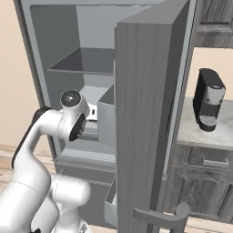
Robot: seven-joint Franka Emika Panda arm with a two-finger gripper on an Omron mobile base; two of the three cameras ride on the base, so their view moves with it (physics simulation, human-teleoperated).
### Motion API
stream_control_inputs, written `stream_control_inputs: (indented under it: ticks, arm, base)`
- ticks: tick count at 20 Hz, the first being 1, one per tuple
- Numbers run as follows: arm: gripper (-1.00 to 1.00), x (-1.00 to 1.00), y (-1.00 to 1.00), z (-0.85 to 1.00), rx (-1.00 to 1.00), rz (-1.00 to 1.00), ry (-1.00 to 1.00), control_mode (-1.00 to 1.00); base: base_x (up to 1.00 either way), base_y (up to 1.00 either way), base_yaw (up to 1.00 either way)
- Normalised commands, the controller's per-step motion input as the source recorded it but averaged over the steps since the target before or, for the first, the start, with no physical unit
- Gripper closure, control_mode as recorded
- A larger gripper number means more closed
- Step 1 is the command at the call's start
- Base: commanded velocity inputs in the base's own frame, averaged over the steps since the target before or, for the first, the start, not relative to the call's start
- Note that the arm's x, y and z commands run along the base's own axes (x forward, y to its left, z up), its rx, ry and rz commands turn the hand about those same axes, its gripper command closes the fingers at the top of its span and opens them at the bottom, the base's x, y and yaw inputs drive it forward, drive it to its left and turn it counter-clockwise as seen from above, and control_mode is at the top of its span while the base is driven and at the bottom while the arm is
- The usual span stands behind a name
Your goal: Take the cheese, fish, and corn from the fridge and place them on the plate on the dining counter to create an appetizer plate.
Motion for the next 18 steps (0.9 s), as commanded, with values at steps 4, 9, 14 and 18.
stream_control_inputs:
  ticks: [4, 9, 14, 18]
  arm:
    - [-1.0, 0.48, 0.0, -0.42, -0.04, 0.0, 0.0, -1.0]
    - [-1.0, 0.44, 0.0, -0.23, -0.01, 0.0, 0.0, -1.0]
    - [-1.0, 0.37, 0.0, -0.01, 0.0, 0.0, 0.0, -1.0]
    - [-1.0, 0.36, 0.0, 0.0, 0.0, 0.0, 0.0, -1.0]
  base:
    - [0.0, 0.0, 0.0]
    - [0.0, 0.0, 0.0]
    - [0.0, 0.0, 0.0]
    - [0.0, 0.0, 0.0]
